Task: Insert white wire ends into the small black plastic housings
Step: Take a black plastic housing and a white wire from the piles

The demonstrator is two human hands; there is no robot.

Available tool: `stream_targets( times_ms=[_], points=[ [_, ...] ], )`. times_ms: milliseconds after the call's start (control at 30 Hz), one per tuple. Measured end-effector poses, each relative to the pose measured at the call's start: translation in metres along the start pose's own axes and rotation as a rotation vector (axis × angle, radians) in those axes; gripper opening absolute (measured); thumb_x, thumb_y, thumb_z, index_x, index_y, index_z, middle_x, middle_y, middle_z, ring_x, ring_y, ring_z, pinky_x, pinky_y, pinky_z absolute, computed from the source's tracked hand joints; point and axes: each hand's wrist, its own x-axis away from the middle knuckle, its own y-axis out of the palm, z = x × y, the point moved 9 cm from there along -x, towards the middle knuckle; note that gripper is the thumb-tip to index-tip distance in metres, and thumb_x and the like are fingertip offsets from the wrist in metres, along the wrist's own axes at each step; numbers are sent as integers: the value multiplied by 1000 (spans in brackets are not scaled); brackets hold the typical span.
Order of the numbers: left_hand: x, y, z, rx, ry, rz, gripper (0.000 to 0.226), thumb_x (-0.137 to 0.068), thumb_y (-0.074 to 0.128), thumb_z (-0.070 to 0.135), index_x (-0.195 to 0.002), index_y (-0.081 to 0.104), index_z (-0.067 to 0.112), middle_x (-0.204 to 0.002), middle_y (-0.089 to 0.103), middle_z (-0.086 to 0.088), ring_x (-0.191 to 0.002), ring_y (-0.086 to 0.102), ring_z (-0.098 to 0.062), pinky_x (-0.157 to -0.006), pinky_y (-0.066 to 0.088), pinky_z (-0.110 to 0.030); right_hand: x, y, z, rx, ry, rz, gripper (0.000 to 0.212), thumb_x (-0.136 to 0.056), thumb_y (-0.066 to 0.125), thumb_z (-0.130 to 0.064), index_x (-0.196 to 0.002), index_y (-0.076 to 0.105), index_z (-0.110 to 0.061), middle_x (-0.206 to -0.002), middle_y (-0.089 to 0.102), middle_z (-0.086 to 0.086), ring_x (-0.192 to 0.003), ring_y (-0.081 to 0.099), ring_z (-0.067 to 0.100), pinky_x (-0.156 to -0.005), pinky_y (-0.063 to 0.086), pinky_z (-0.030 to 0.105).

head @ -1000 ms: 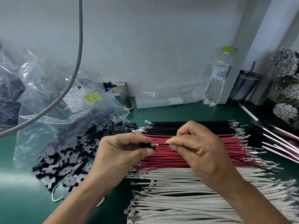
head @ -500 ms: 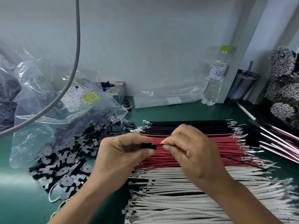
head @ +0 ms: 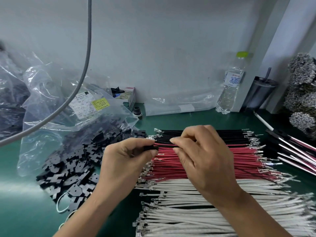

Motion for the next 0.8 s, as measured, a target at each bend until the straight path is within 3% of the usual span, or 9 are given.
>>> stream_targets(
  times_ms=[100, 167, 233, 333, 533, 800],
  points=[
    [-3, -11, -10, 63, -75, 79, 25, -72, 87, 15, -91, 82, 31, -79, 79, -2, -66, 72, -18, -59, 59, -21, 11, 22, -4, 12, -27, -192, 6, -89, 75, -12, -92, 74, -18, -88, 62, -6, -79, 52, 15, -57, 48, 30],
    [-3, -10, -13, 94, -108, 76, 24, -68, 86, 22, -90, 82, 30, -77, 79, -3, -65, 72, -14, -59, 59, -20, 18, 41, -1, 26, 24, -345, 8, -86, 78, -16, -92, 76, -22, -87, 64, -9, -82, 55, 15, -58, 51, 31],
    [-2, -7, -15, 103, -135, 65, 24, -66, 85, 26, -90, 83, 29, -76, 78, -5, -65, 72, -13, -61, 59, -21, 18, 47, 5, -8, 95, -394, 7, -85, 80, -24, -92, 78, -26, -85, 62, -12, -82, 54, 13, -60, 50, 29],
    [-2, -6, -19, 115, -165, 60, 23, -68, 85, 26, -90, 83, 28, -76, 78, -8, -66, 73, -16, -64, 63, -27, 17, 46, 13, -99, 187, -389, 9, -81, 83, -30, -88, 77, -31, -81, 57, -17, -81, 51, 7, -60, 47, 24],
    [-3, -8, -19, 122, -167, 61, 23, -68, 86, 27, -90, 82, 31, -76, 78, -8, -64, 70, -15, -58, 58, -22, 21, 39, 24, -193, 311, -355, 13, -80, 83, -26, -76, 71, -31, -81, 61, -20, -83, 54, 1, -67, 46, 18],
    [-4, -6, -23, 228, -237, 39, 30, -61, 87, 30, -89, 84, 24, -82, 79, -11, -67, 73, -16, -58, 56, -20, 20, 32, 33, -418, 415, -236, 16, -83, 82, -14, -87, 80, -30, -83, 64, -17, -87, 64, 7, -72, 54, 28]
  ],
)
